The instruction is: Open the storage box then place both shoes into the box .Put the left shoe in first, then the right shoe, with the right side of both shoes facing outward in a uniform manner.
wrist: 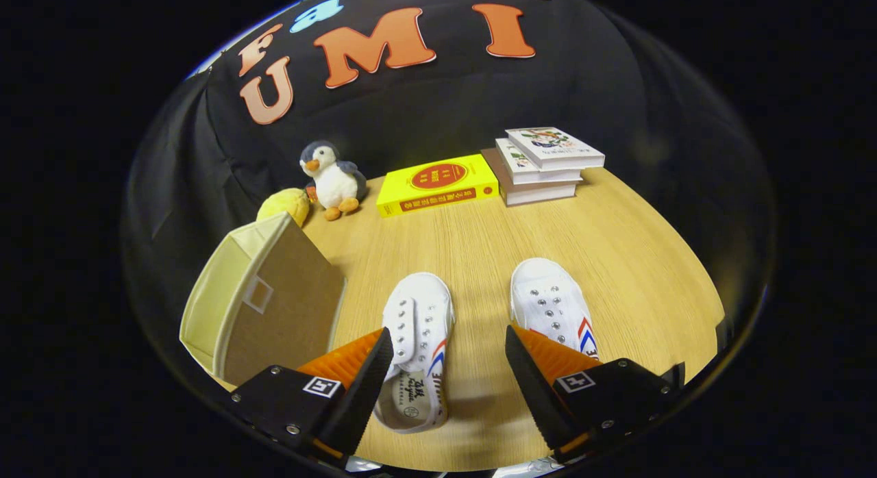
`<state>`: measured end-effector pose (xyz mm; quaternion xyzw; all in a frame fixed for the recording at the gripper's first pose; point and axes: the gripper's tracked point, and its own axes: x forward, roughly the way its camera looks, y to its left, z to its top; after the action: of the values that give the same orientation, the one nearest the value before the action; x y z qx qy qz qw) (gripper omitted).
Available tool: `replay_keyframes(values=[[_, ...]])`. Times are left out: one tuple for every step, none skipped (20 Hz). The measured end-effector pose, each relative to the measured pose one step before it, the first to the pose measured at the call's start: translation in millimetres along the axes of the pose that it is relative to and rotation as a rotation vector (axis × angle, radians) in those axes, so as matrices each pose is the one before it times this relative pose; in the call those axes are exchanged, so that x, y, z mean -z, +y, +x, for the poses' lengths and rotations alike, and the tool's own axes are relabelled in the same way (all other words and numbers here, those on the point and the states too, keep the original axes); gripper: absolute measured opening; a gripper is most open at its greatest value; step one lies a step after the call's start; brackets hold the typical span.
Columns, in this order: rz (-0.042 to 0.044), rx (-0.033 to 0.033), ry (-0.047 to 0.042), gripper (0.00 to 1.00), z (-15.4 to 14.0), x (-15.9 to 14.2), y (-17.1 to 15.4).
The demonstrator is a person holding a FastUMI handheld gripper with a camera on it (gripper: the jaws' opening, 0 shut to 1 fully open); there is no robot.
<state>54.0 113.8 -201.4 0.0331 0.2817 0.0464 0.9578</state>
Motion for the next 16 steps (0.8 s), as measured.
replay_keyframes(values=[[-0.00624,0.00607,0.01807,0.98,4.8,7.73,-2.32],[-0.00649,0.00194,0.01603,0.98,3.86,5.91,-0.46],[-0.00885,0.0025,0.01157,0.98,4.53,4.22,-1.18],[-0.01175,0.00434,0.01141,0.98,3.93,4.62,-0.95],[-0.01312,0.00232,0.01362,0.98,2.99,4.43,0.09],[-0.0118,-0.00044,0.00988,0.97,2.98,2.83,1.08],[-0.01044,-0.0041,0.00967,0.97,3.16,2.43,2.2],[-0.0093,0.00003,0.01066,0.97,4.12,2.68,1.67],[-0.01137,0.00258,0.01251,0.96,3.41,2.47,0.83],[-0.01584,0.00636,0.01437,0.95,4.09,2.47,0.96],[-0.01669,0.00287,0.0107,0.92,3.33,1.97,1.64],[-0.01568,-0.00382,0.00645,0.9,2.48,0.39,3.08],[-0.01903,-0.00351,0.00974,0.85,3.22,1.66,2.74],[-0.01823,-0.01392,0.01254,0.82,2.23,1.95,5.17],[-0.01313,-0.01107,-0.0058,0.74,0.49,-2.33,5.53],[-0.02102,-0.0118,0.00904,0.63,1.19,0.45,4.87]])
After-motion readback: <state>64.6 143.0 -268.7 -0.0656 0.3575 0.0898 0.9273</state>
